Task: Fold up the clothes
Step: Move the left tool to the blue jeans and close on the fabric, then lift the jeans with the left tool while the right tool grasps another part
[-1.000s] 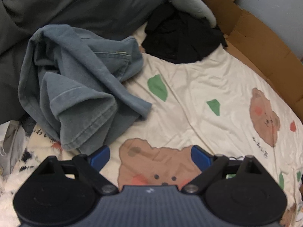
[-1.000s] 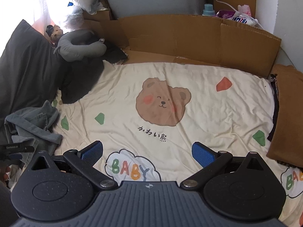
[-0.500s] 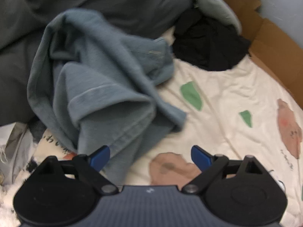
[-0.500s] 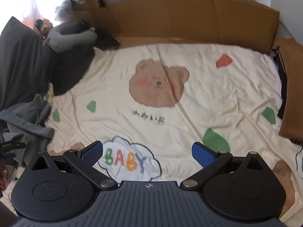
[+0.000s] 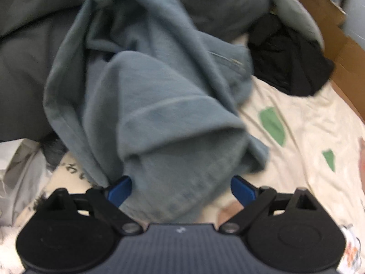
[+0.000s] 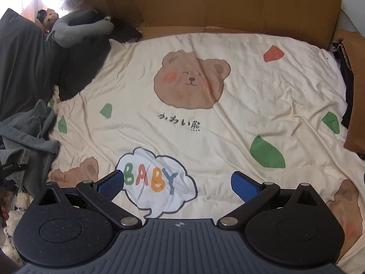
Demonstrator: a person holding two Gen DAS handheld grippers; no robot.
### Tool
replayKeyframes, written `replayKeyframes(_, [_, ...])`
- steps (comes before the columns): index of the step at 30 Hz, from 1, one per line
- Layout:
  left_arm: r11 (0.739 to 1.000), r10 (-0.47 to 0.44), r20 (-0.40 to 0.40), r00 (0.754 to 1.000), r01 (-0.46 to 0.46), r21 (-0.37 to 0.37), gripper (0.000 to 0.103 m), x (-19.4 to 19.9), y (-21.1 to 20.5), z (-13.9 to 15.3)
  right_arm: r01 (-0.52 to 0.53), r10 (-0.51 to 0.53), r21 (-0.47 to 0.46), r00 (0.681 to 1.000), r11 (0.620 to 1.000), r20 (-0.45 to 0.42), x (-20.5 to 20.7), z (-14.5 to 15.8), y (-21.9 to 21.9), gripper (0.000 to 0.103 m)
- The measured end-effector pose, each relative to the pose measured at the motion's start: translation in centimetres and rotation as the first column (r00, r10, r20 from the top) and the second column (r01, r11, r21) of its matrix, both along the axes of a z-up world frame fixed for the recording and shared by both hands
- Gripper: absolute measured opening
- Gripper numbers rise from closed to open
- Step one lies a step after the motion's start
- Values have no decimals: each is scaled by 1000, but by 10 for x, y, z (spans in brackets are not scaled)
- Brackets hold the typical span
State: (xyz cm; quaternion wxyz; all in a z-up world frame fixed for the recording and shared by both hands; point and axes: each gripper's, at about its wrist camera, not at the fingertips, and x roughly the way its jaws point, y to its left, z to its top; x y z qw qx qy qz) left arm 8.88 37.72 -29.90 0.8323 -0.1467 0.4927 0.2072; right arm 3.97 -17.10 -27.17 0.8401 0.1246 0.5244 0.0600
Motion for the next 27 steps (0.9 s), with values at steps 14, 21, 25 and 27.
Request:
replayKeyframes(14, [998,-30,2,1000,30,-63,29,-1,10,-3,23,-23,-3,1000,1000,-21,0,-5,0,94])
replayKeyframes(21, [992,-77,38,996,80,-102,14,-3,-8,22,64,-64,17,998,998,-13,-1,-3,-11,87])
replayKeyframes(25, [980,-148,77,986,157,-123,11,1,-26,39,77,-77,30,997,997,-4,-1,1,-12,87])
replayKeyframes(27, [975,-171,92,981,182,-128,11,2,-37,48,77,-77,37,997,996,2,-1,3,-13,87])
